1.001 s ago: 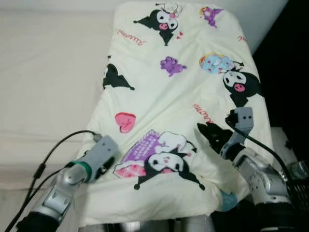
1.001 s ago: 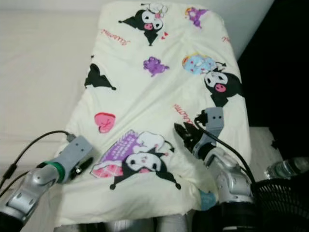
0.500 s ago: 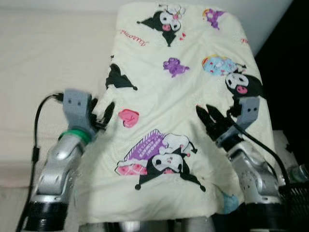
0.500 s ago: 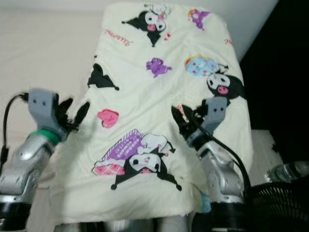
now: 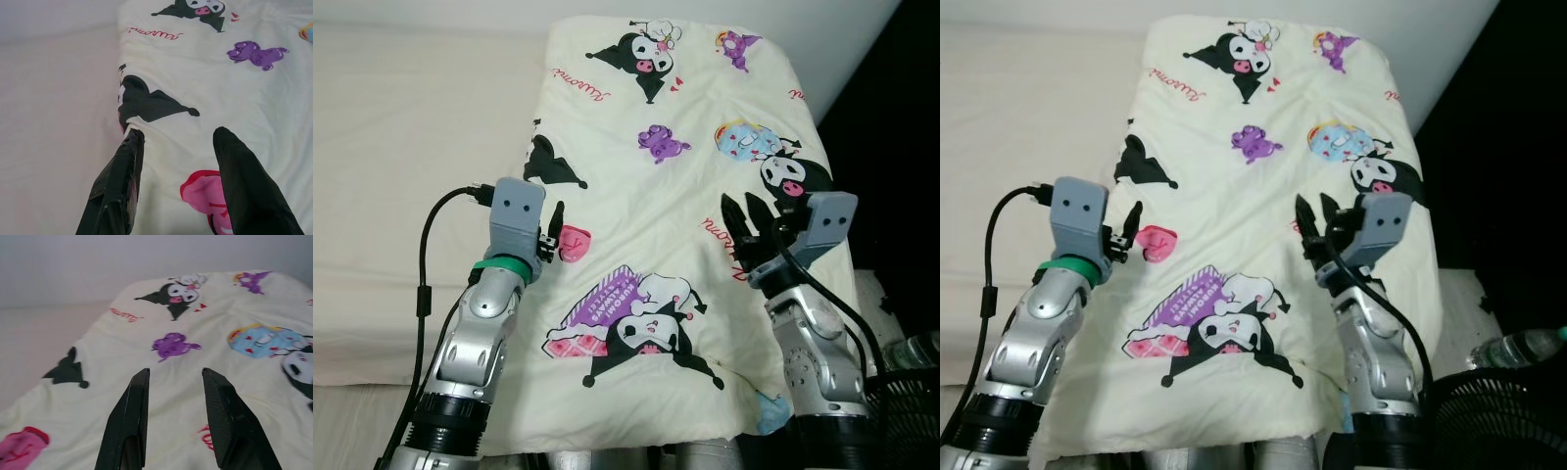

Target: Clean up the room

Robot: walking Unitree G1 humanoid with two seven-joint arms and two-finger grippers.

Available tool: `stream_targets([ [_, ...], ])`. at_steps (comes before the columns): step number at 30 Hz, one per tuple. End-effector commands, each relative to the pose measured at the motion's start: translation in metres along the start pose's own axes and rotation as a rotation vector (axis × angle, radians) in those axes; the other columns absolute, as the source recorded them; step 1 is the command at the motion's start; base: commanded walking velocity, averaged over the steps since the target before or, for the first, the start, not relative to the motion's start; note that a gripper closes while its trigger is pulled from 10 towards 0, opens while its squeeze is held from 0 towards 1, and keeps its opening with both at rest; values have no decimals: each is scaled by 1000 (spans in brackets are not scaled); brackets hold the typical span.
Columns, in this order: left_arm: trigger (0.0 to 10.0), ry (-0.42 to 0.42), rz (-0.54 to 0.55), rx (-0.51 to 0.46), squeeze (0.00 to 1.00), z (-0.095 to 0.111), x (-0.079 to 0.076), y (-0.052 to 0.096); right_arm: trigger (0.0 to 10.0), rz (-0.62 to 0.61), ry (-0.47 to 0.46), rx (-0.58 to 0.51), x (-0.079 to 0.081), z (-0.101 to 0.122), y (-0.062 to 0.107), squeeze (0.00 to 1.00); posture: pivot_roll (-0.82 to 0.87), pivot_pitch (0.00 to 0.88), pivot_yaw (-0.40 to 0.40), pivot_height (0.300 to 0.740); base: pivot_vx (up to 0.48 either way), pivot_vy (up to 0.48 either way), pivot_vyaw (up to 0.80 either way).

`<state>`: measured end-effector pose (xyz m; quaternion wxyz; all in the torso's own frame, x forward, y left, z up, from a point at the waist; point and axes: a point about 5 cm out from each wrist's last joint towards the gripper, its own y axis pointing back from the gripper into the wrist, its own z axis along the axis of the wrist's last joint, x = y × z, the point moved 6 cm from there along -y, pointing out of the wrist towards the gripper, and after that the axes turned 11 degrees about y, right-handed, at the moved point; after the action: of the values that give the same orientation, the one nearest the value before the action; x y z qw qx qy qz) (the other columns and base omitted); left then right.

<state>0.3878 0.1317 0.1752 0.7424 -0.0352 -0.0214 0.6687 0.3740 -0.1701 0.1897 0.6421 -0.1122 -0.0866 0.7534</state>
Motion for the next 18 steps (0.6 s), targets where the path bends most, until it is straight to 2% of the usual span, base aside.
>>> stream_targets([
  [1, 10000, 1, -5, 18, 0, -4, -4, -1, 10000, -23, -1, 21, -4, -8, 5, 0, -130, 75, 9, 618, 0, 0, 0],
  [6, 10000, -6, -6, 22, 0, -7, -8, -3, 10000, -26, 1, 23, -4, -9, 4, 0, -133, 72, 8, 628, 0, 0, 0],
  [8, 10000, 3, -33, 26, 0, -10, -22, -6, 10000, -27, 7, 25, -6, -9, 4, 0, -137, 71, 7, 638, 0, 0, 0],
  [10, 10000, 3, -33, 26, 0, -10, -22, -6, 10000, -27, 7, 25, -6, -9, 4, 0, -137, 71, 7, 638, 0, 0, 0],
  [12, 10000, -3, -64, 40, 0, -14, -33, -5, 10000, -34, 17, 28, -10, -10, 5, 0, -140, 75, 9, 648, 0, 0, 0],
  [18, 10000, -7, -71, 61, 0, -19, -36, -2, 10000, -49, 25, 35, -14, -12, 7, 0, -141, 77, 10, 663, 0, 0, 0],
])
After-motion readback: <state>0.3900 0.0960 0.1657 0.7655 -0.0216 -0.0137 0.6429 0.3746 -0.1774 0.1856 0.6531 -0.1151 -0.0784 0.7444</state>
